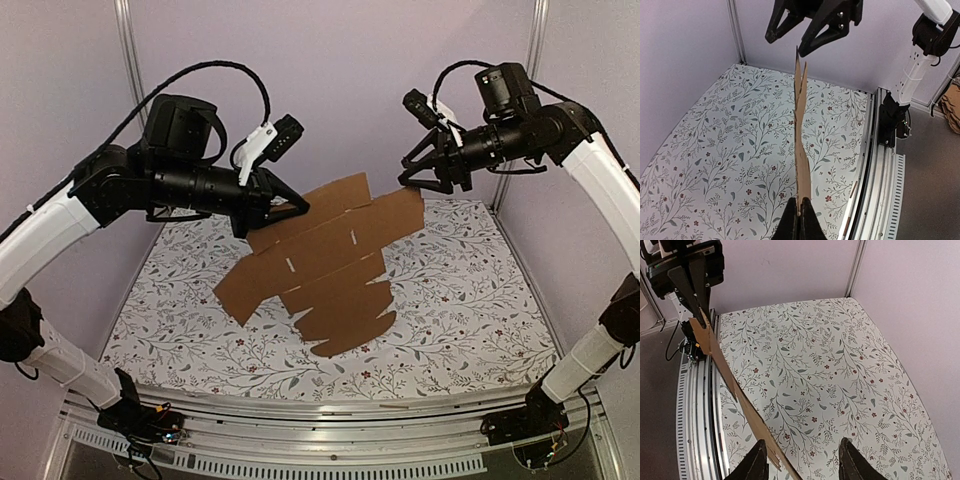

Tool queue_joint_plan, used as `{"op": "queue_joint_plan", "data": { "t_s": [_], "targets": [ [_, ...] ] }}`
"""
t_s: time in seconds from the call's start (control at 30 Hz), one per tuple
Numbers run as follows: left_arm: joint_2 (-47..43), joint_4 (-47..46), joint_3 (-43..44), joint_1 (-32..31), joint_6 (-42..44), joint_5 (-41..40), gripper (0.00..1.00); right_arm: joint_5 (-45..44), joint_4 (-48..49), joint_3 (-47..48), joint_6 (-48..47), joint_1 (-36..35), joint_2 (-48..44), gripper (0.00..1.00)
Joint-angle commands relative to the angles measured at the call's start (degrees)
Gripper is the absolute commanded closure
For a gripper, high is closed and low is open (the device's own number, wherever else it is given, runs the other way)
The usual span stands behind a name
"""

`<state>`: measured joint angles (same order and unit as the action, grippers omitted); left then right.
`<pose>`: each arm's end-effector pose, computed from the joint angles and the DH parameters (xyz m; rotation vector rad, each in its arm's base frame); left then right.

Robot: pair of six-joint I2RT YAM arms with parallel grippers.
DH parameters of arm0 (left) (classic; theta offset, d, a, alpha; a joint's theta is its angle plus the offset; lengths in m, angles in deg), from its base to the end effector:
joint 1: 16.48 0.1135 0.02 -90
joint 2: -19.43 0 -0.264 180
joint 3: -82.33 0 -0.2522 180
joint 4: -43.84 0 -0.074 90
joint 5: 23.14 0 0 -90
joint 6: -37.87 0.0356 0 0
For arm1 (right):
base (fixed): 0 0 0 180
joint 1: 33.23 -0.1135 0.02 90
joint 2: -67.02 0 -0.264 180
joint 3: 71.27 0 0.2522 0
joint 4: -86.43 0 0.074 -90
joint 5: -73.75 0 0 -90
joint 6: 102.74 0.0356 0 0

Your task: Fold the paper box

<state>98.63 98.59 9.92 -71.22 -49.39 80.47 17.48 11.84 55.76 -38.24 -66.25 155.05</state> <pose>0.1604 -0.2414 0.4445 1.1508 1.7738 -0.7997 0.2334 0.1752 0.4758 -1.3330 1.6989 0.7174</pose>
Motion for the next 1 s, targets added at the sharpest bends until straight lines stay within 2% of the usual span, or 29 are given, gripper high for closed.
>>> {"op": "queue_joint_plan", "data": {
  "t_s": [0.0,0.27,0.37,0.7,0.97],
  "targets": [
    [0.55,-3.06,-0.77,-0.54,-0.56,1.93,1.0,-6.64,3.15,-0.16,1.27,-2.05,2.77,0.54],
    [1.04,-5.48,-1.25,-0.72,-2.56,1.42,1.0,-7.72,1.97,1.64,-2.06,-8.08,3.92,0.54],
    [1.63,-6.3,-1.32,-0.81,-4.49,1.5,1.0,-11.73,2.81,0.42,-1.57,-10.22,3.76,0.56],
    [3.4,-7.54,-1.18,-0.82,-5.43,0.37,1.0,0.09,3.18,-2.27,-0.32,-10.43,0.49,0.55],
    [4.39,-8.9,-1.42,-1.24,-6.19,5.62,1.0,3.79,3.37,-2.46,0.62,-10.4,2.21,0.53]
  ]
}}
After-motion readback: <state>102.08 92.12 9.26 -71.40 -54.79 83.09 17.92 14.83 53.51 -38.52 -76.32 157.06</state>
